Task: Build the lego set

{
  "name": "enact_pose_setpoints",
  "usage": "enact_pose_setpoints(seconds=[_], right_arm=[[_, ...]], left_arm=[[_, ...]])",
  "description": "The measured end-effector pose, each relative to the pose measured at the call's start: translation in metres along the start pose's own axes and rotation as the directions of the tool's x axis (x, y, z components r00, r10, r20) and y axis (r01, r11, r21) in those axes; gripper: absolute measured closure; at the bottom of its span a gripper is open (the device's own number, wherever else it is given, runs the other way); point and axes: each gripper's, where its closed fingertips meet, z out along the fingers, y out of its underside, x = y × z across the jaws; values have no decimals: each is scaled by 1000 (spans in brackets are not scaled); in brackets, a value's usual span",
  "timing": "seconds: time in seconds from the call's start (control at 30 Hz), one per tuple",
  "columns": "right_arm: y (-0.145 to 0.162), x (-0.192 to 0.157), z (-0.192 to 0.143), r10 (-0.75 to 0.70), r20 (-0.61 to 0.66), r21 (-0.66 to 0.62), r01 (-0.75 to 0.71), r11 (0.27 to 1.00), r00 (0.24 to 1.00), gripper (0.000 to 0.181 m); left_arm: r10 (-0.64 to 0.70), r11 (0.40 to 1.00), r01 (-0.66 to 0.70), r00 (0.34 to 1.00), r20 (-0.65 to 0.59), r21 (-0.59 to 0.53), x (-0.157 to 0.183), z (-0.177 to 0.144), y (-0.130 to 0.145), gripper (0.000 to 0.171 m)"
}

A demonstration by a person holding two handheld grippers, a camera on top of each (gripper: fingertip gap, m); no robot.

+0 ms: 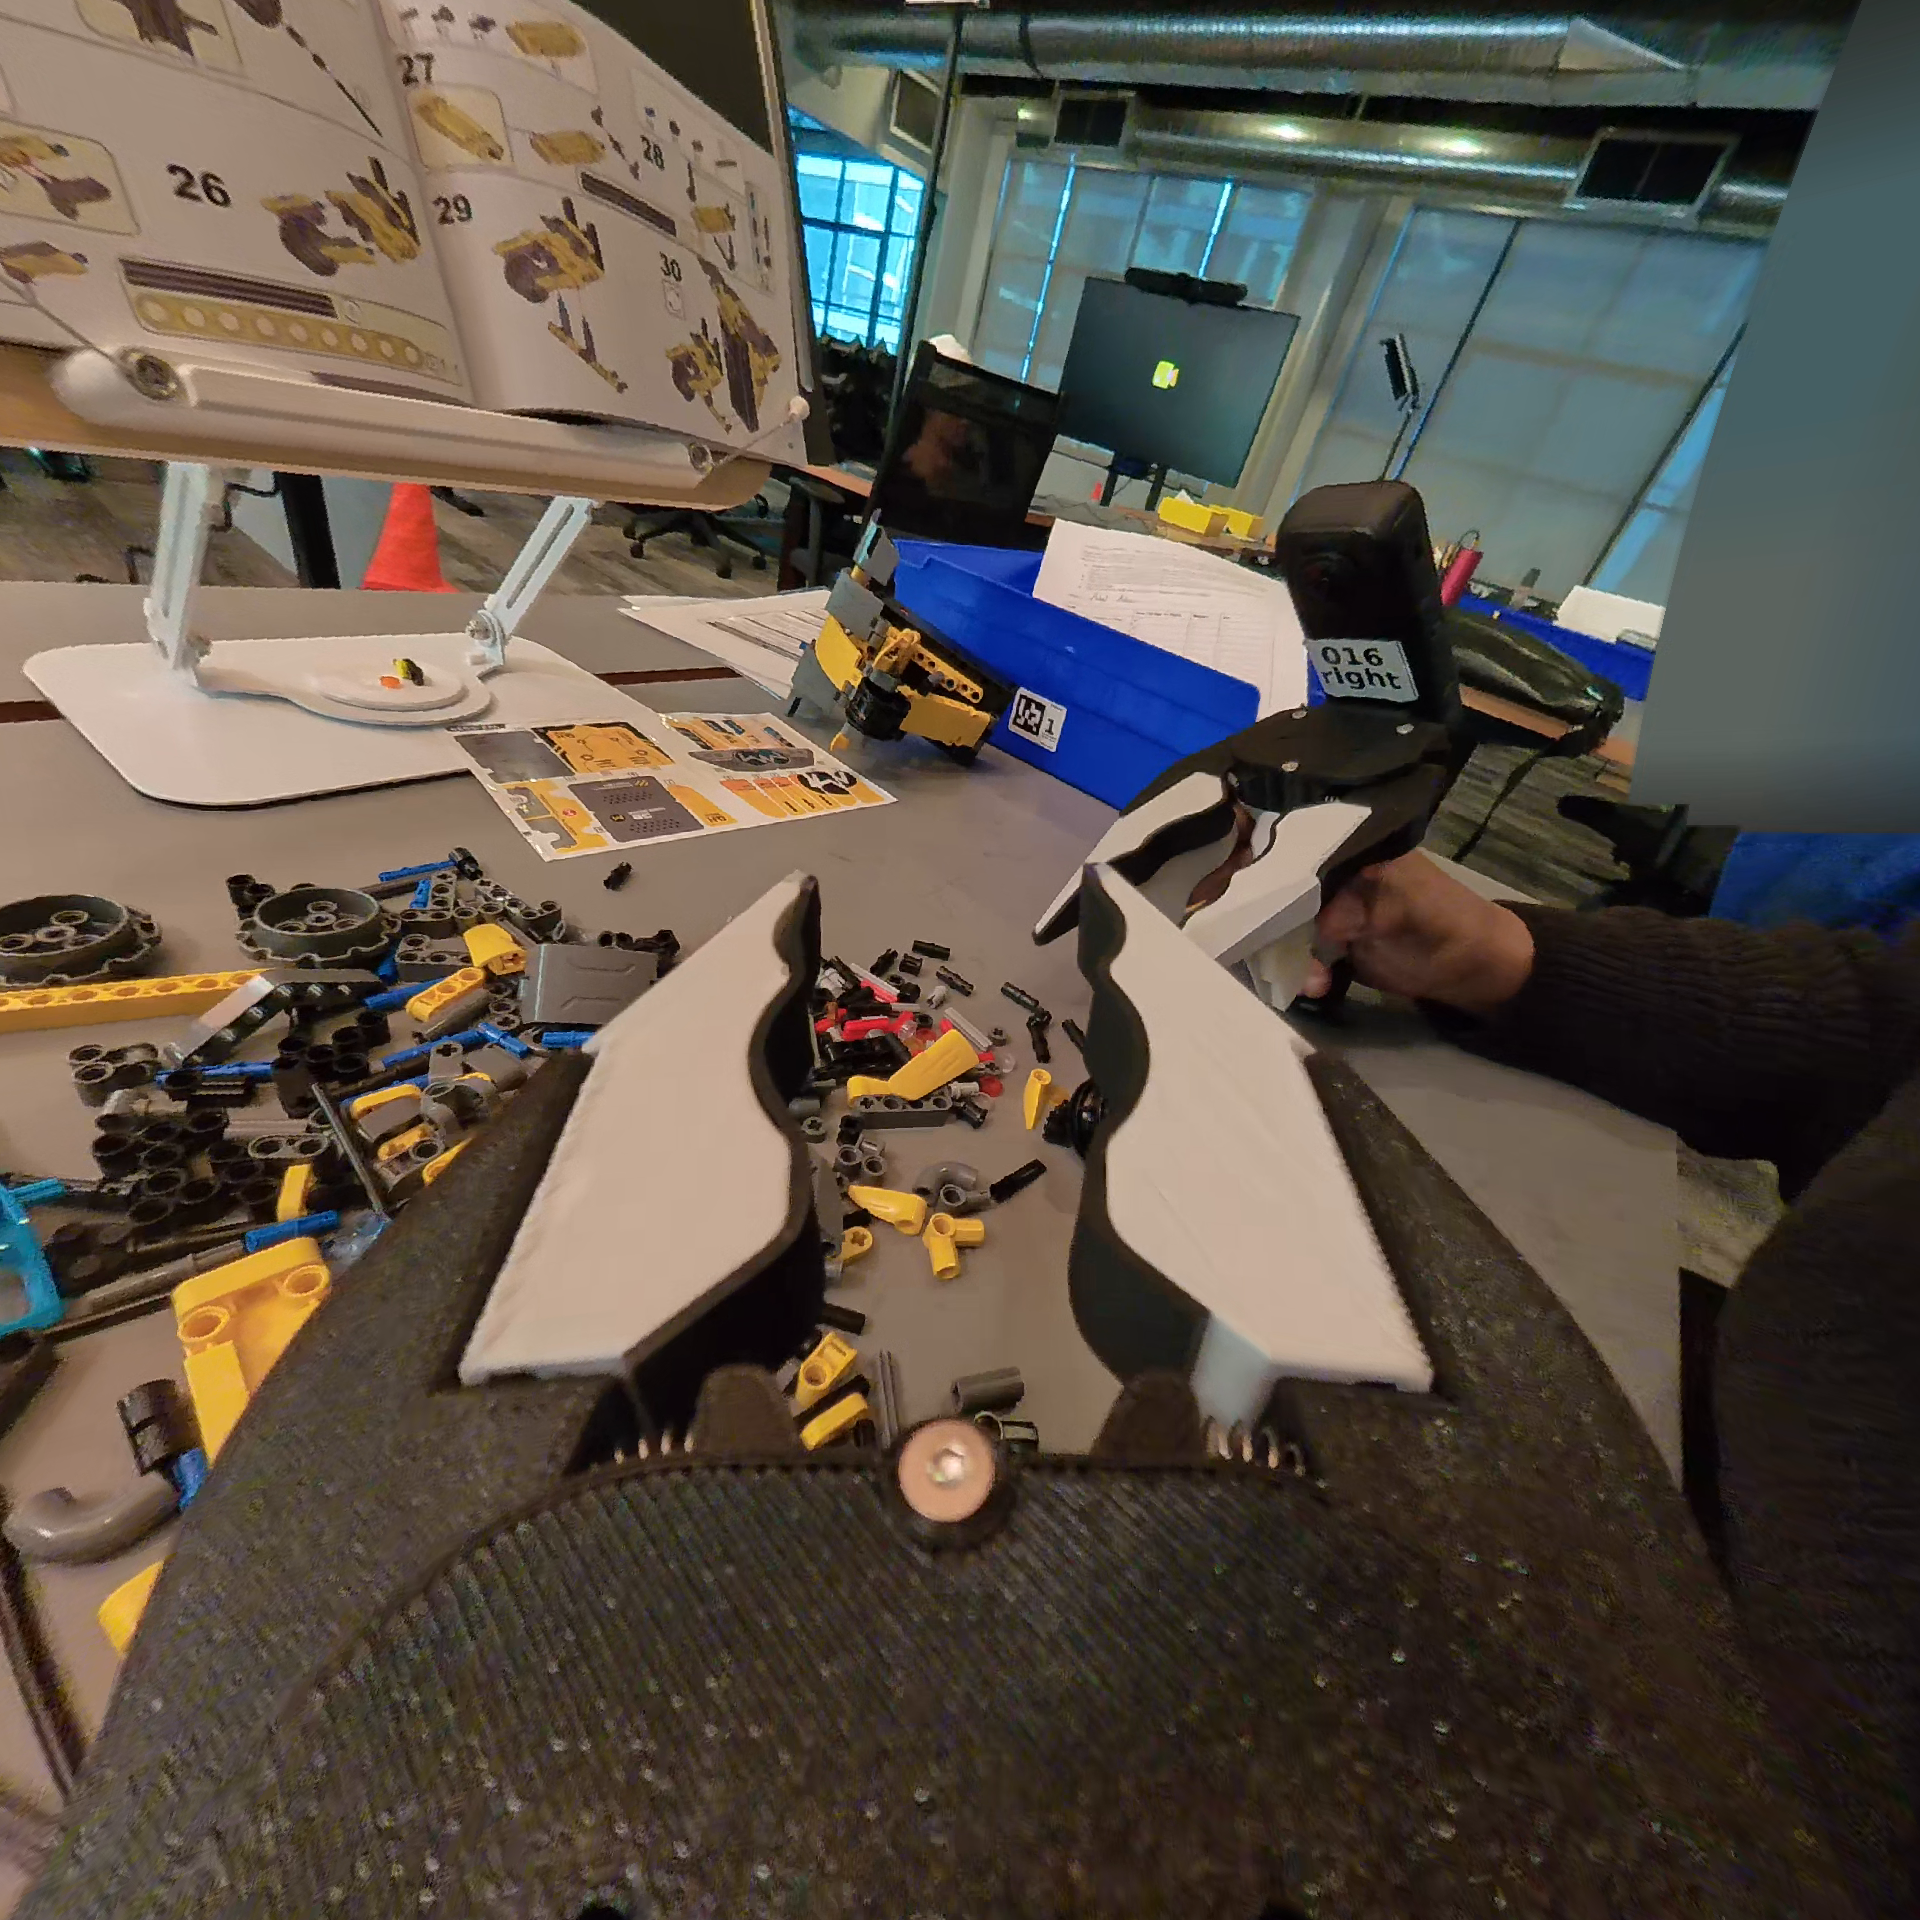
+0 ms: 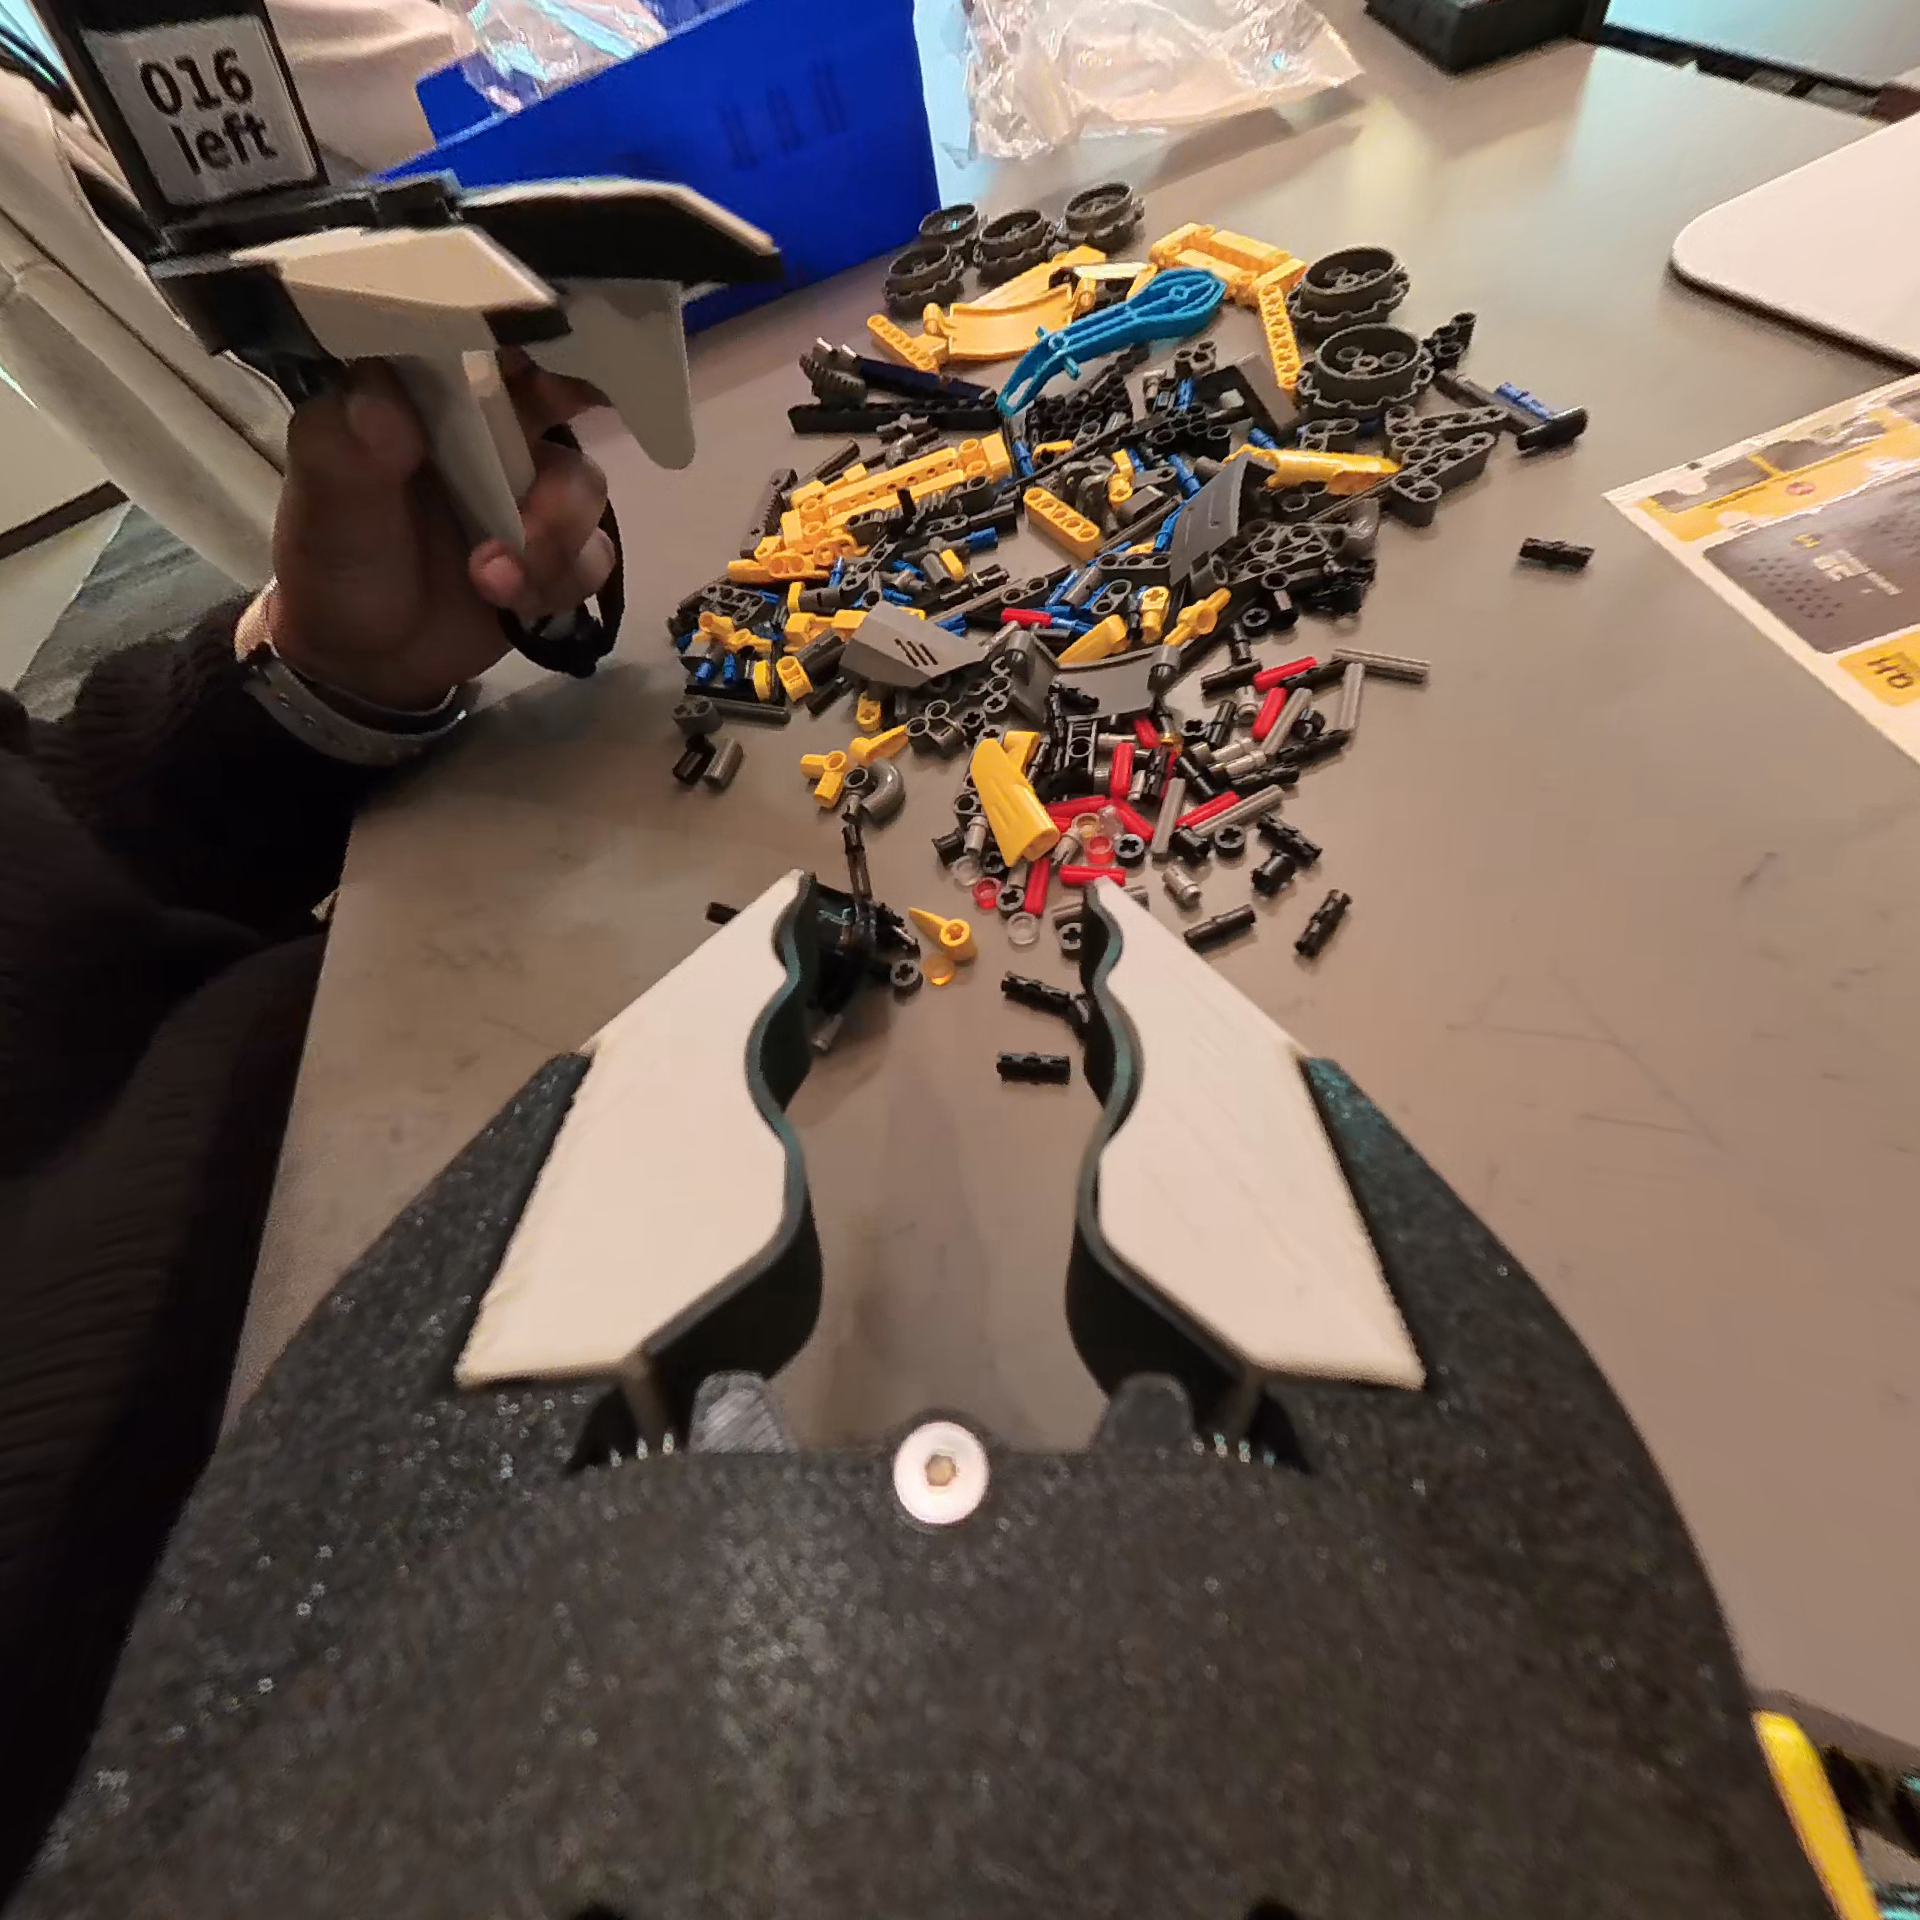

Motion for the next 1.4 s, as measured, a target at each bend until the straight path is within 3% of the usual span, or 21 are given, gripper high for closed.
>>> enact_pose_setpoints(seconds=[0.5,0.77,0.87,1.07,1.23,1.4], right_arm=[[-7,-6,-7,-71,-42,56,74,996,997,134],[-8,-5,-8,-56,-30,67,58,996,998,134],[-8,-5,-8,-53,-25,61,54,997,998,134],[-5,-11,-4,-47,-2,41,47,998,999,133],[-3,-12,-2,-66,-4,26,66,997,998,132],[-3,-12,-2,-60,-3,24,60,998,998,131]], left_arm=[[-111,984,109,994,4,142,-12,-20,-18,128],[-101,987,100,995,3,125,-10,-18,-16,129],[-94,990,87,994,63,115,-18,-18,-14,150],[-27,997,11,981,191,82,-32,-21,-11,171],[78,994,-94,960,267,48,-36,-24,-11,171],[157,987,-148,967,202,-59,-24,-10,5,171]])
